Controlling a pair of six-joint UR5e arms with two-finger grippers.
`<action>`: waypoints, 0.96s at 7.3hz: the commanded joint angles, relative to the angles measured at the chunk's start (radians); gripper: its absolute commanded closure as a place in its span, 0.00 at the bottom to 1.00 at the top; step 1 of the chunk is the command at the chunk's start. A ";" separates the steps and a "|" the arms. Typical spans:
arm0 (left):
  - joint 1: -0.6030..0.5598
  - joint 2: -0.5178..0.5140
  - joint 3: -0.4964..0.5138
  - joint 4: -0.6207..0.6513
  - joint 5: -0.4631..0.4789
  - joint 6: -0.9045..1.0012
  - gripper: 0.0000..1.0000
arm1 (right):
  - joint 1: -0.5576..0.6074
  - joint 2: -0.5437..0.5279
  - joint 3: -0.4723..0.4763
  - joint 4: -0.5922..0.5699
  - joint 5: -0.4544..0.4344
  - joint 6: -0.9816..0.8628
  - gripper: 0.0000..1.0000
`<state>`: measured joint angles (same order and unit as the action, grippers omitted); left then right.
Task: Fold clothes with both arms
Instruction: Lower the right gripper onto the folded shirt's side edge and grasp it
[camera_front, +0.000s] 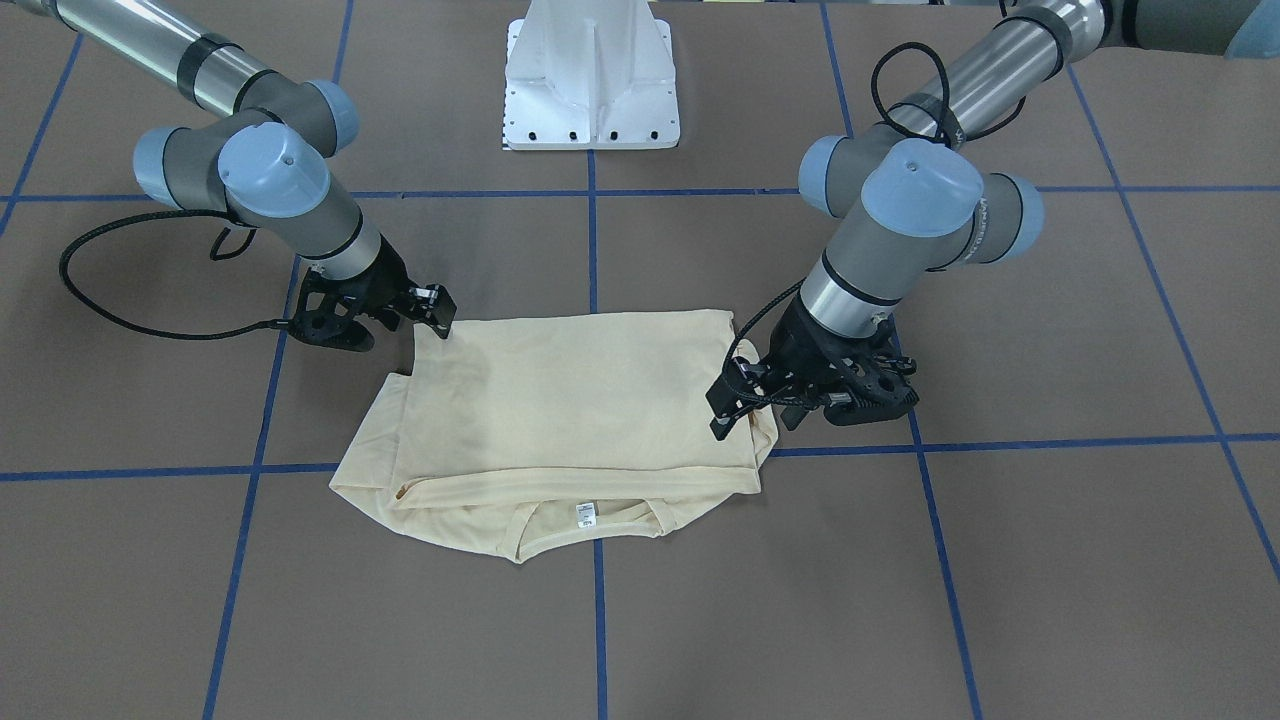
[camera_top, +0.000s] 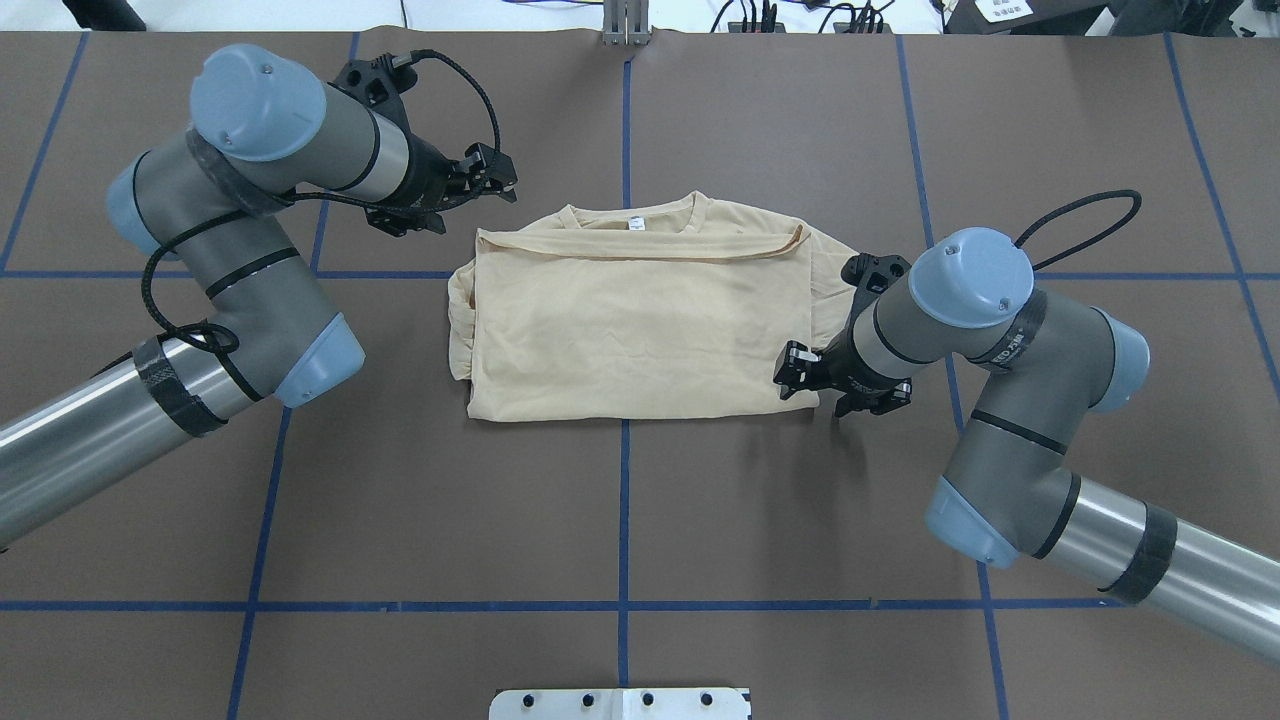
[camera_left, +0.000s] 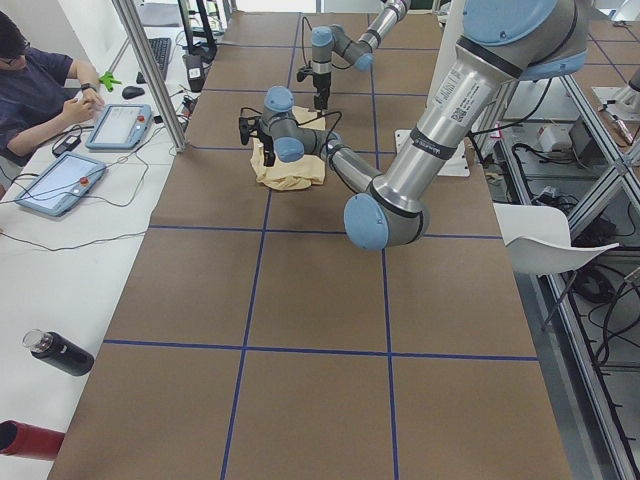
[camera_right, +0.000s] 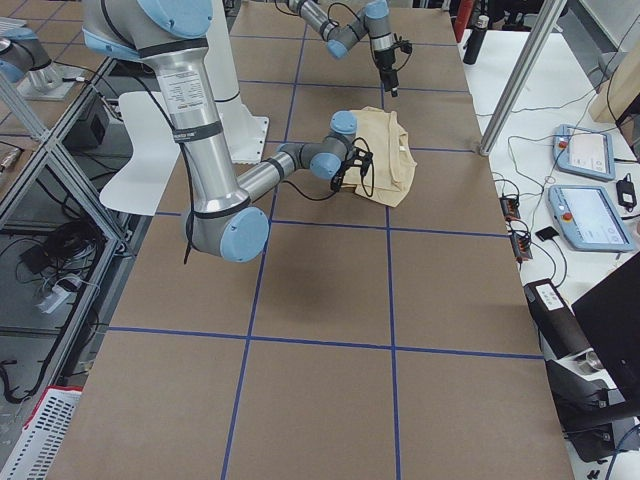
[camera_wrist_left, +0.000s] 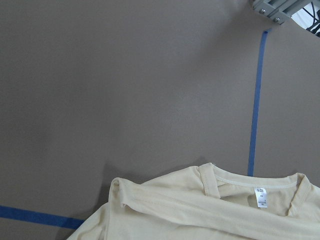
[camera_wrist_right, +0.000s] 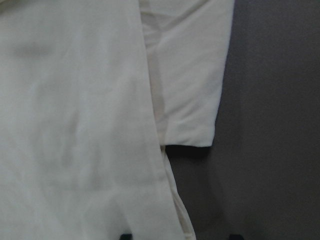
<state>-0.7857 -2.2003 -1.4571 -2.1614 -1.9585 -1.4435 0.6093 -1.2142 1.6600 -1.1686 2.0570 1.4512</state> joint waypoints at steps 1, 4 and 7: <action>0.002 0.014 0.001 -0.002 0.024 0.003 0.01 | -0.006 0.002 -0.002 0.000 0.000 0.000 0.49; 0.003 0.014 0.003 -0.002 0.029 0.005 0.01 | -0.011 0.016 -0.008 -0.002 0.002 0.000 0.80; 0.006 0.013 0.001 -0.002 0.029 0.003 0.01 | -0.016 0.015 -0.002 -0.029 0.006 -0.002 0.98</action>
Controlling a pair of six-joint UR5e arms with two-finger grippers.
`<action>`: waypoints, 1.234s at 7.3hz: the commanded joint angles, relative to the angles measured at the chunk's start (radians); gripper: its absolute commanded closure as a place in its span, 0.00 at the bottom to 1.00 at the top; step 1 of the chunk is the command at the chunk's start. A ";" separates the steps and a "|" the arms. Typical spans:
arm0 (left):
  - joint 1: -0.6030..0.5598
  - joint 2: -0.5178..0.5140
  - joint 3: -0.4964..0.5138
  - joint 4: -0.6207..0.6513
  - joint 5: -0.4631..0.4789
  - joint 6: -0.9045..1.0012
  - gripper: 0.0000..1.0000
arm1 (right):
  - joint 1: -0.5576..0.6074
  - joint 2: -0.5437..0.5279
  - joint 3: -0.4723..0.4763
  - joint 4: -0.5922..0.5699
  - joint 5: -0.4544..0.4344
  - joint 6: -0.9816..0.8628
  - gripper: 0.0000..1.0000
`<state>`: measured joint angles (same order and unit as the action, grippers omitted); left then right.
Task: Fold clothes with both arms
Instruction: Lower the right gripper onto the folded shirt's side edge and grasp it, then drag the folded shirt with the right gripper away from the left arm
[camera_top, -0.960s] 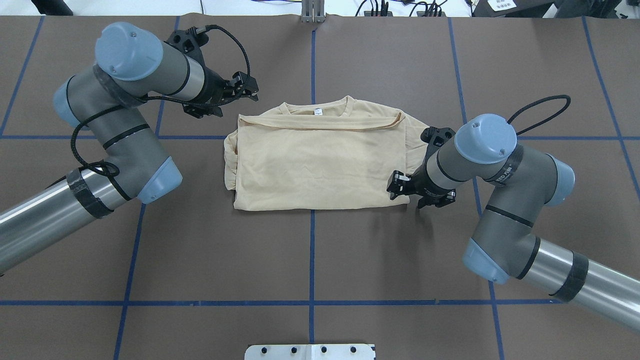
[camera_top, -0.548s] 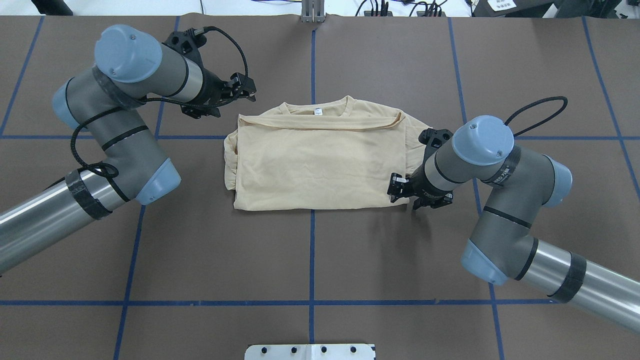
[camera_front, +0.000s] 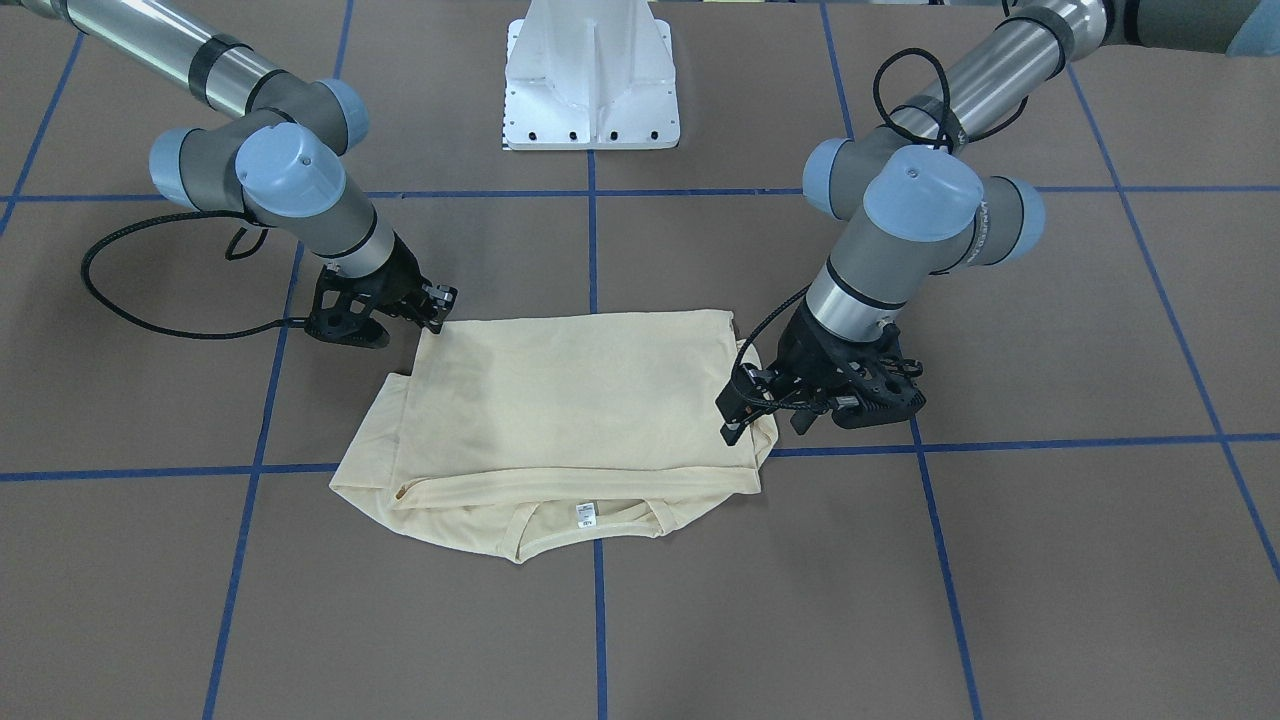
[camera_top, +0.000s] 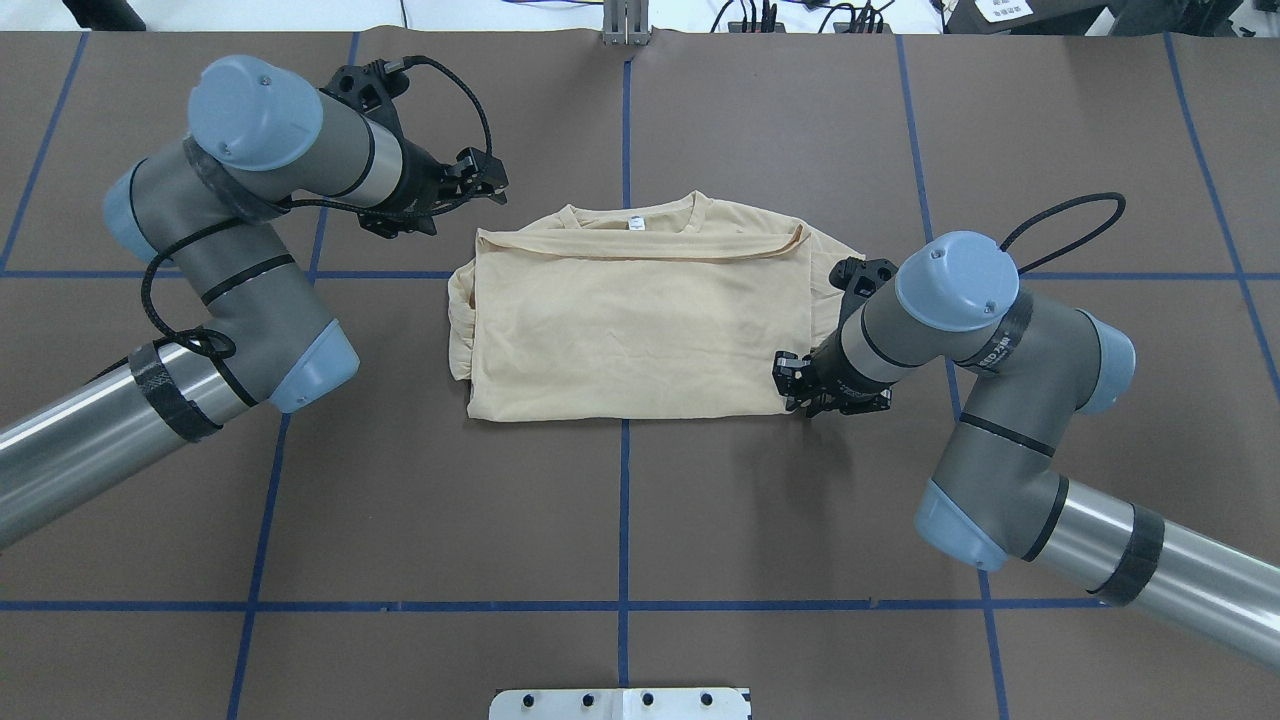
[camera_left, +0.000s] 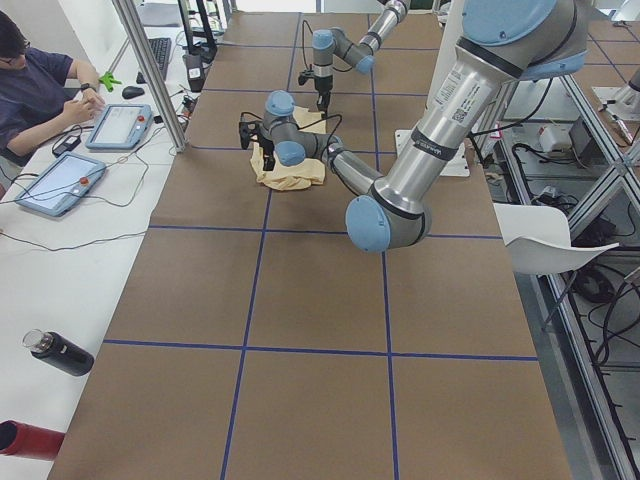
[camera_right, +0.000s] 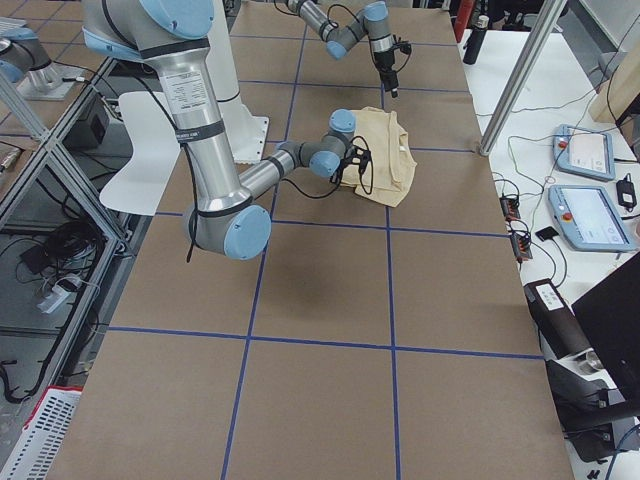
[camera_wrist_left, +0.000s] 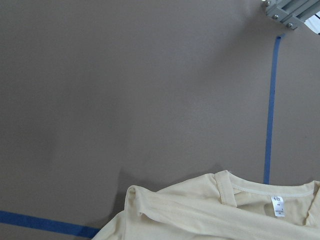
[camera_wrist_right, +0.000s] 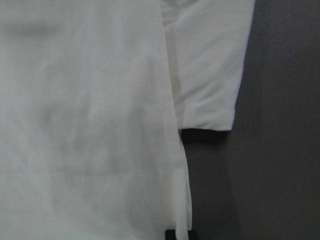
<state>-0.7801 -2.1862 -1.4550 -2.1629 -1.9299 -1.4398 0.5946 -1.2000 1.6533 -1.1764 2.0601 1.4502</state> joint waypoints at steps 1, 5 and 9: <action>0.001 -0.001 -0.002 0.001 0.000 -0.001 0.01 | 0.002 -0.001 0.025 -0.043 0.014 -0.002 1.00; -0.001 -0.003 -0.010 0.002 0.000 -0.004 0.01 | 0.019 -0.148 0.237 -0.144 0.038 -0.002 1.00; 0.001 -0.001 -0.019 0.008 0.000 -0.007 0.01 | -0.001 -0.350 0.381 -0.147 0.064 -0.002 1.00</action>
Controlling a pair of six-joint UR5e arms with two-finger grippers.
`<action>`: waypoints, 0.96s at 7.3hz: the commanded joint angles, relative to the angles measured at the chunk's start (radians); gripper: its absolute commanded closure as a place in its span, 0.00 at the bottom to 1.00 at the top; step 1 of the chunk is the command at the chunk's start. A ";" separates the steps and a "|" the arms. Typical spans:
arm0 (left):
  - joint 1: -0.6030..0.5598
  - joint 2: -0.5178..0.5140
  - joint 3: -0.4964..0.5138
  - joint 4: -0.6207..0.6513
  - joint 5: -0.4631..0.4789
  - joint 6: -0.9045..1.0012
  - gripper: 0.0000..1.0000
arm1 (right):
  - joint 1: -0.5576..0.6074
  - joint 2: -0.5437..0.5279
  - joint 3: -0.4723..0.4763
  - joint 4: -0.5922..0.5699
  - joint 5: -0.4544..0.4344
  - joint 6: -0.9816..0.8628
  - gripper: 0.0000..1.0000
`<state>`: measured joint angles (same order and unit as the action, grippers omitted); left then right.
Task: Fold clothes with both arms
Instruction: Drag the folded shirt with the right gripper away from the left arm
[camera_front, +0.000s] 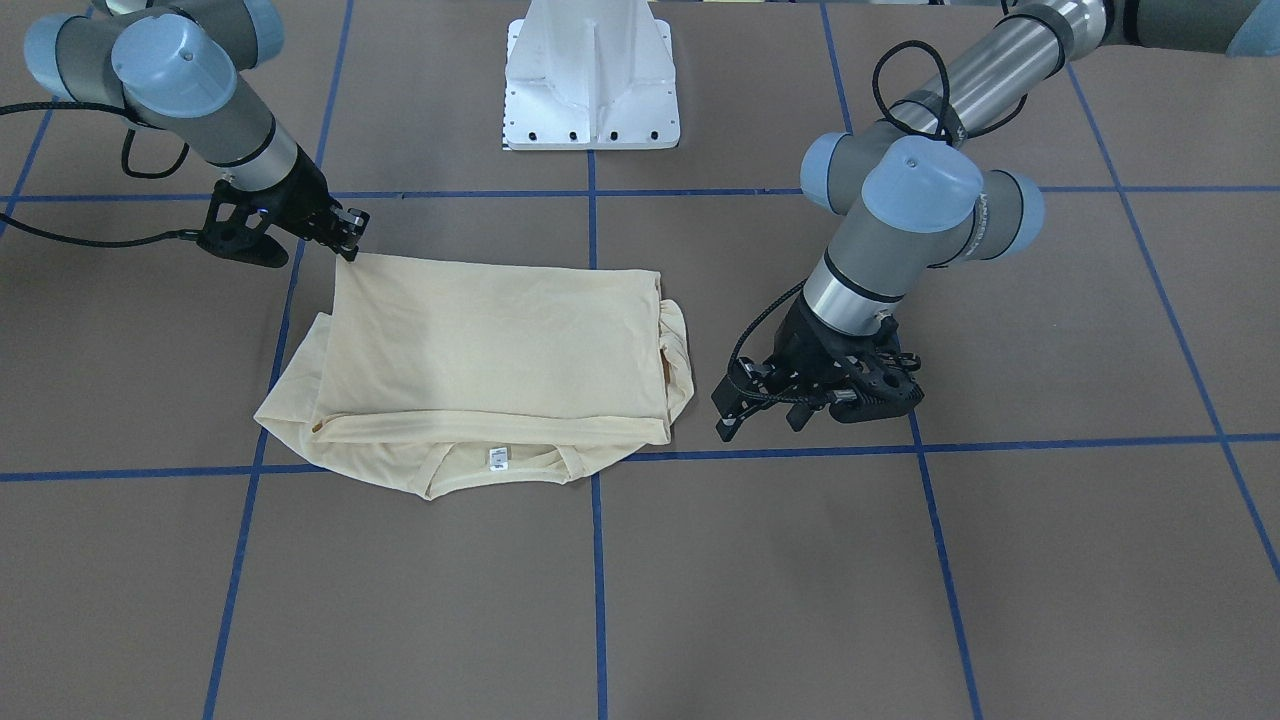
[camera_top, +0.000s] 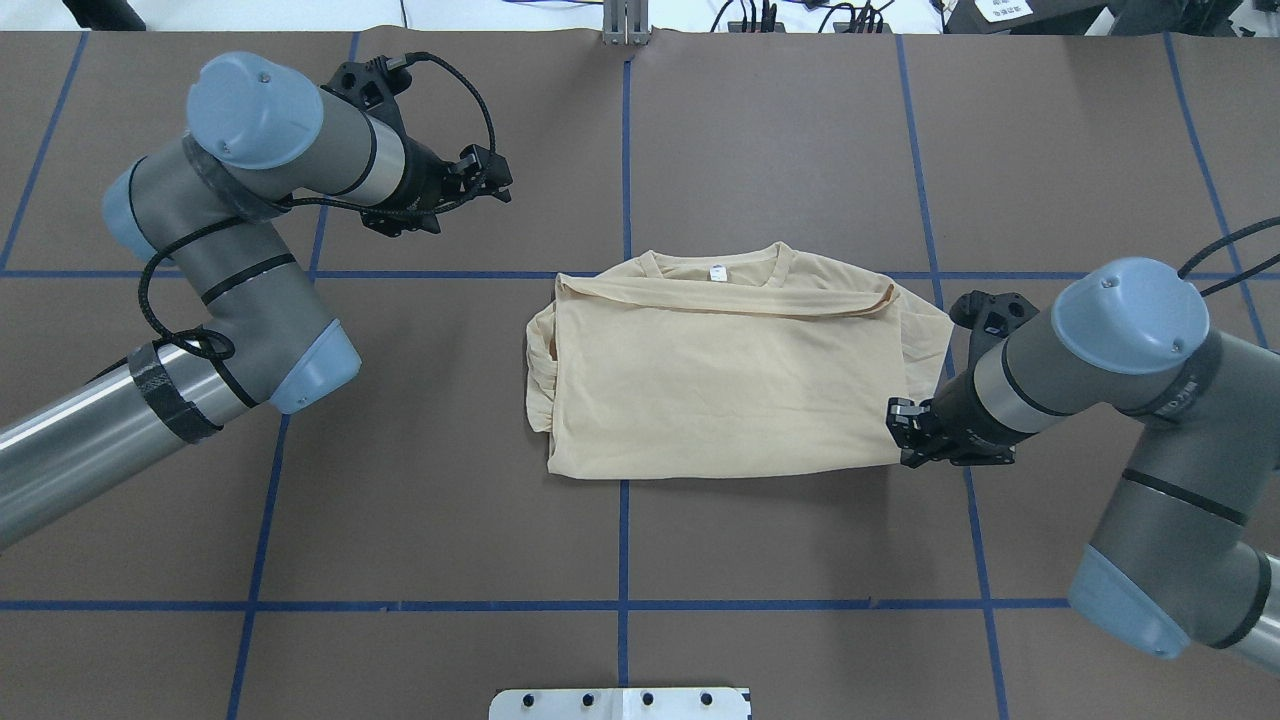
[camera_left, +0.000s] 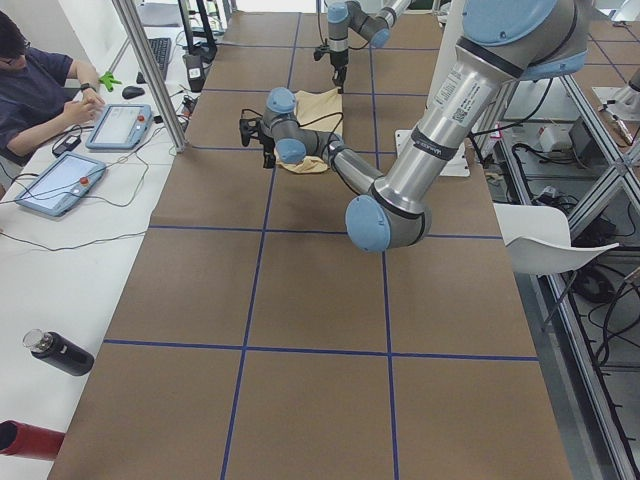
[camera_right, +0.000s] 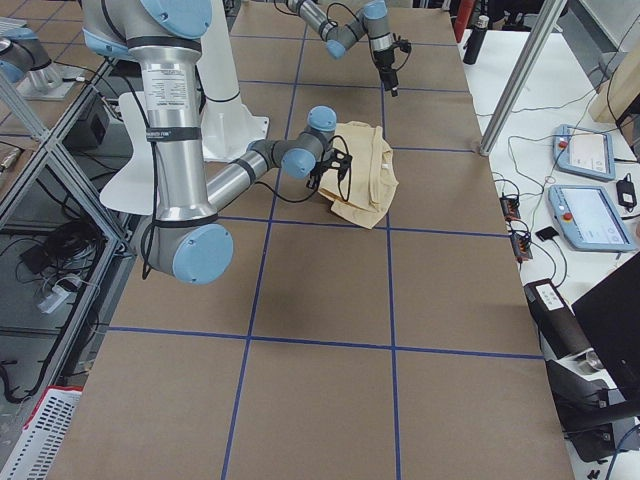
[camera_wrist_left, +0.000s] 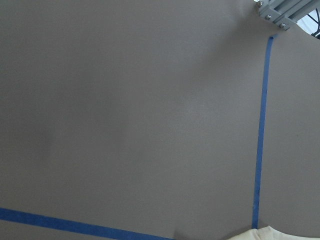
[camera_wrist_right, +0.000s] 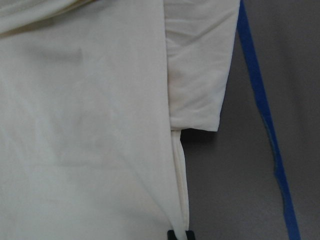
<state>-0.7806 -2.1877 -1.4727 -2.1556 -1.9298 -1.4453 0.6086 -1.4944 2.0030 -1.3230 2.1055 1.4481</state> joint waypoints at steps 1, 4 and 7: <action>0.001 0.002 -0.001 -0.001 0.000 -0.003 0.01 | -0.021 -0.101 0.043 -0.001 0.095 0.002 1.00; 0.001 0.008 -0.011 0.000 0.002 -0.001 0.01 | -0.151 -0.127 0.089 0.002 0.218 0.202 1.00; 0.001 0.052 -0.075 0.022 0.000 0.000 0.01 | -0.331 -0.029 0.092 0.002 0.205 0.363 1.00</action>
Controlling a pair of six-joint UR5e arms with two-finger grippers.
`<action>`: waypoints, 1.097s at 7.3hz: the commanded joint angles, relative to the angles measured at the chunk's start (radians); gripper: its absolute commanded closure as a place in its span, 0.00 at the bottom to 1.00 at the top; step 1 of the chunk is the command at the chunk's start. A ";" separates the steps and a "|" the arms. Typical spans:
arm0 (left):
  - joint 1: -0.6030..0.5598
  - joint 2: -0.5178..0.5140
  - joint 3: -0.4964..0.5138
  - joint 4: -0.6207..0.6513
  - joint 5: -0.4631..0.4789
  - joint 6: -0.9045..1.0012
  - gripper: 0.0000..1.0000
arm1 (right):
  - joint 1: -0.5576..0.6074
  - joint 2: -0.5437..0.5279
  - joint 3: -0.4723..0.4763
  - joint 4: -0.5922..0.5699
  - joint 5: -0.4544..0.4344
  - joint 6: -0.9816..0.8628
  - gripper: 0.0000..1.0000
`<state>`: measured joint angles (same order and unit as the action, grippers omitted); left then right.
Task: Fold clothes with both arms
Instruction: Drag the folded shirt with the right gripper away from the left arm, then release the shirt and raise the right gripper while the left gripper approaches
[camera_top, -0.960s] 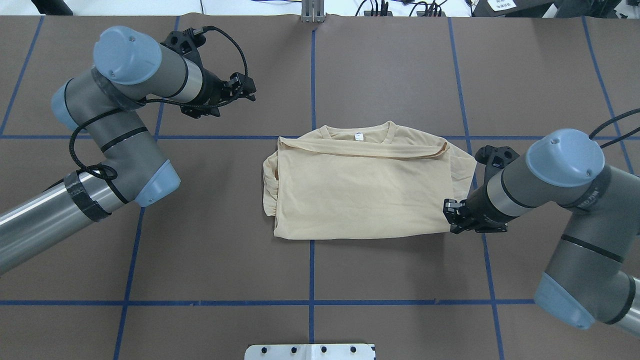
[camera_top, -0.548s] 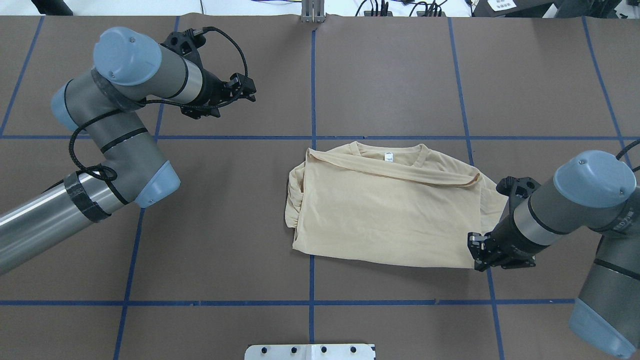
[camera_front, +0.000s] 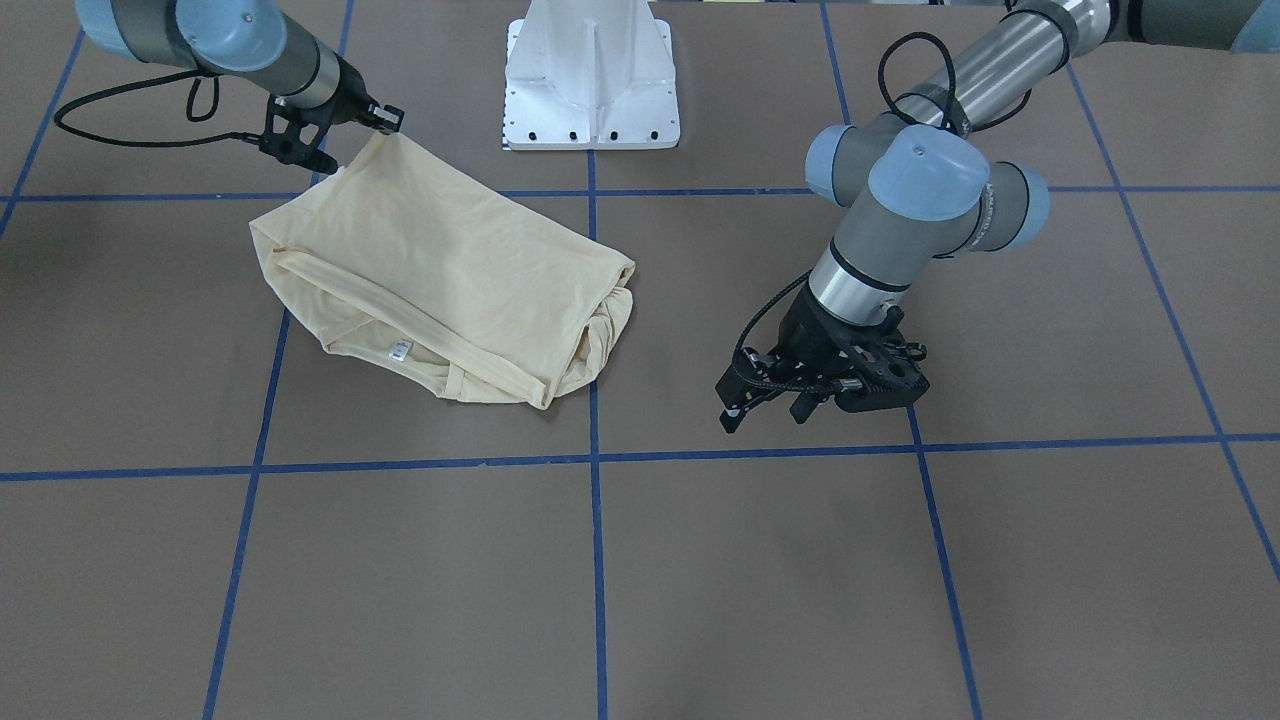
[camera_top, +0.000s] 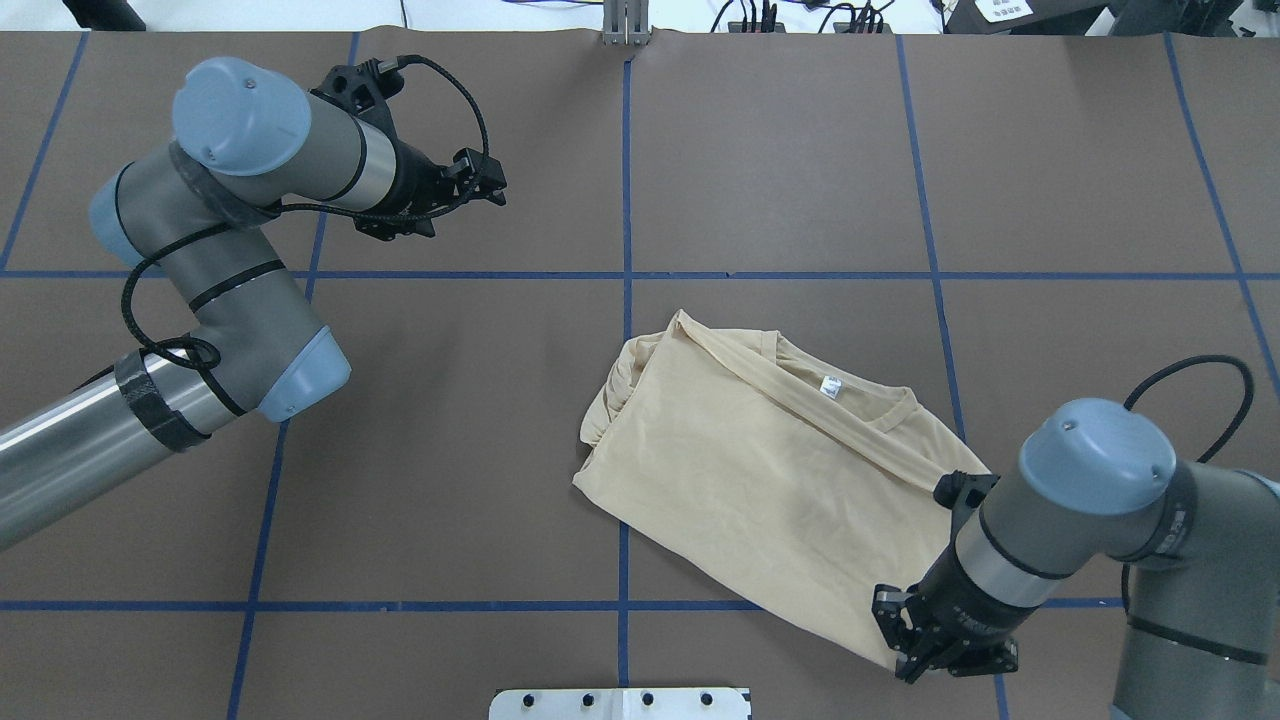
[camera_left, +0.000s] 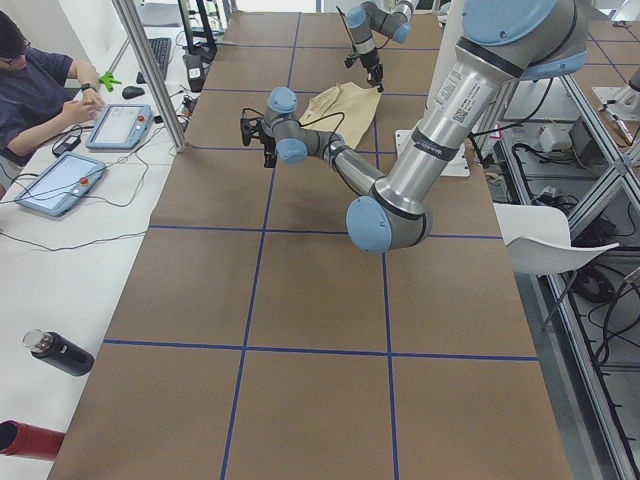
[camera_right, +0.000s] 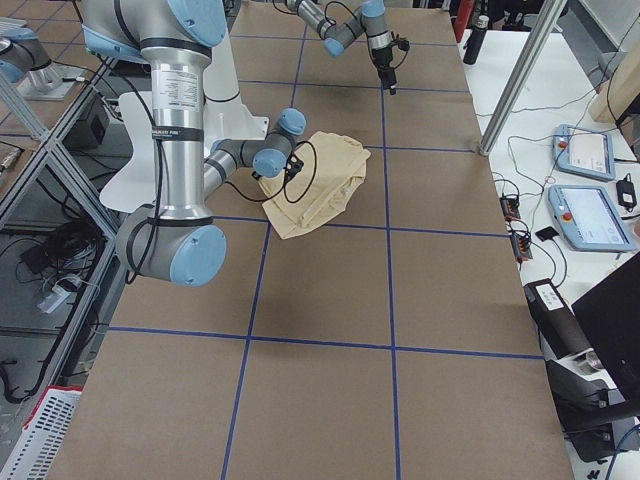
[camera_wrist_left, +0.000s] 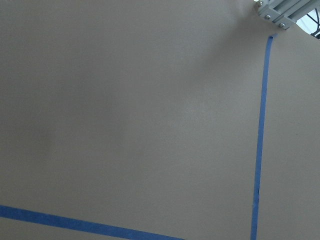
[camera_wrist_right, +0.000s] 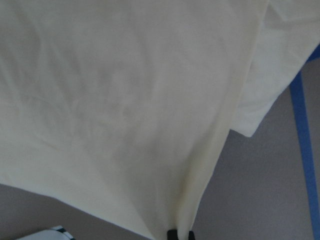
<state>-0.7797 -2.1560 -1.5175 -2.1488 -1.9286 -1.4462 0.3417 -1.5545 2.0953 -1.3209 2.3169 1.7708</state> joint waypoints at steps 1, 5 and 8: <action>0.000 0.021 -0.036 0.029 -0.001 0.001 0.01 | -0.087 0.034 0.000 0.002 -0.007 0.041 1.00; 0.000 0.021 -0.043 0.030 -0.001 0.001 0.01 | -0.090 0.034 -0.009 -0.001 -0.019 0.041 0.01; 0.002 0.019 -0.065 0.029 -0.003 0.001 0.01 | 0.065 0.063 -0.008 0.000 -0.013 0.035 0.00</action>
<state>-0.7788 -2.1372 -1.5663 -2.1188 -1.9301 -1.4450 0.3239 -1.5078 2.0877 -1.3212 2.3018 1.8082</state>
